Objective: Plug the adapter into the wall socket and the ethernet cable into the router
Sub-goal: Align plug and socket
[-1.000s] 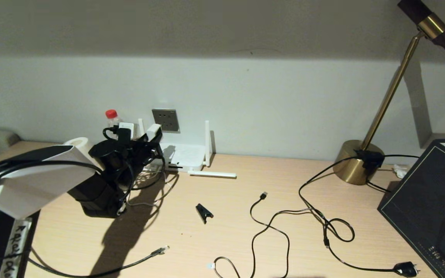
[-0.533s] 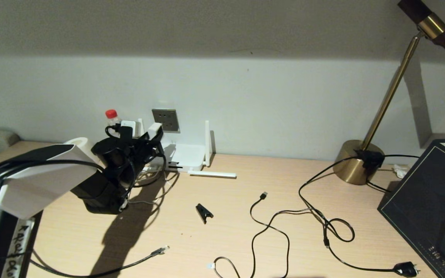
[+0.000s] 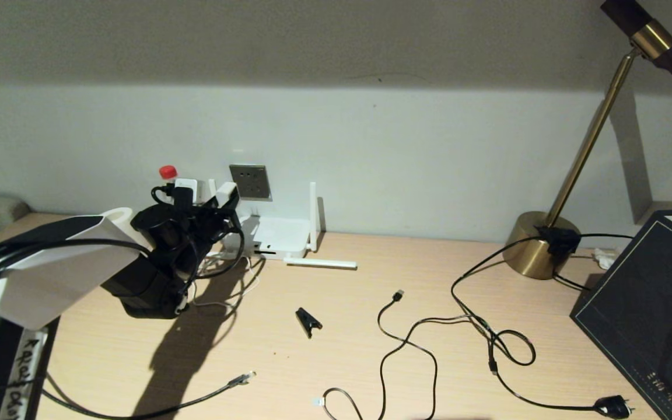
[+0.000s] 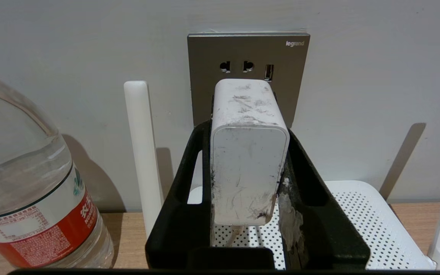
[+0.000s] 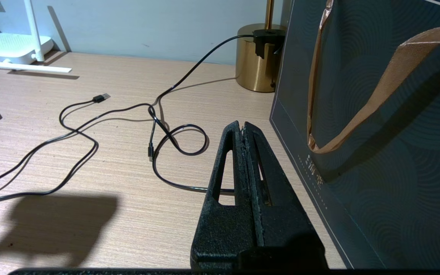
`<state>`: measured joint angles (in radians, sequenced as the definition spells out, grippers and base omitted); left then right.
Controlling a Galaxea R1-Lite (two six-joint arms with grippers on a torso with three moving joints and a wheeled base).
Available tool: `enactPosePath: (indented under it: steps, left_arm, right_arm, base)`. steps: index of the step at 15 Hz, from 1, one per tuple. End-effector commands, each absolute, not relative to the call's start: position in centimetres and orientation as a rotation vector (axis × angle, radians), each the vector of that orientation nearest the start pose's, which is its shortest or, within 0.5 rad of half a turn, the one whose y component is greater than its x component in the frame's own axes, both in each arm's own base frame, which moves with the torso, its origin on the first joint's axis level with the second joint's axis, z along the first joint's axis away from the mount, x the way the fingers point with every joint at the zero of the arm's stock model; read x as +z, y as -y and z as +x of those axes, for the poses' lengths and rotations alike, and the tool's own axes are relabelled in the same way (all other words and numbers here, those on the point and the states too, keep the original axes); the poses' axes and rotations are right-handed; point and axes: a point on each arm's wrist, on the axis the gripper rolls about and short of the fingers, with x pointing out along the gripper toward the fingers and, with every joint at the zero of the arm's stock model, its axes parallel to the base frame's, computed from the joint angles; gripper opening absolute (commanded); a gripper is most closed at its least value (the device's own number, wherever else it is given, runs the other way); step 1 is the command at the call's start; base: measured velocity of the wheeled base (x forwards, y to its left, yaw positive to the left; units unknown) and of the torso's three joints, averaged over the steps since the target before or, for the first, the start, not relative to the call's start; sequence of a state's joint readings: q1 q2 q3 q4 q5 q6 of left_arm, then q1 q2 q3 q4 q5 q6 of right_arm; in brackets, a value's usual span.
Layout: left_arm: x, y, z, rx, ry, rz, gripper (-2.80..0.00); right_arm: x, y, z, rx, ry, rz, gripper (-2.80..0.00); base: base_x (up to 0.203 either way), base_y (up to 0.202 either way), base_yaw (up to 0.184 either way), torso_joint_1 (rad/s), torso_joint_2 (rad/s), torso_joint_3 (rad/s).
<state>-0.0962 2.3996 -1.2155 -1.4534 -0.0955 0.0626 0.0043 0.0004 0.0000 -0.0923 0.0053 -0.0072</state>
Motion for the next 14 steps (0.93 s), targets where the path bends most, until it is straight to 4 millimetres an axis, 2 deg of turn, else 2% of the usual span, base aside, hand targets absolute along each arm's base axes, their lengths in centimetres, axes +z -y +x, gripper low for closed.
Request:
enactPosePath:
  steps: [1, 14]
  left_arm:
    - [9.85, 4.55, 45.35, -0.183, 0.287, 0.063, -2.8]
    - [10.0, 4.87, 45.71, -0.191, 0.278, 0.062, -2.8]
  right_arm:
    - [7.53, 0.0, -2.03, 0.011, 0.057, -0.008, -2.8]
    - [7.53, 0.0, -2.03, 0.011, 0.057, -0.008, -2.8]
  base:
    - [0.0, 0.0, 0.0, 0.0, 0.0, 0.0]
    - [0.0, 0.0, 0.0, 0.0, 0.0, 0.0]
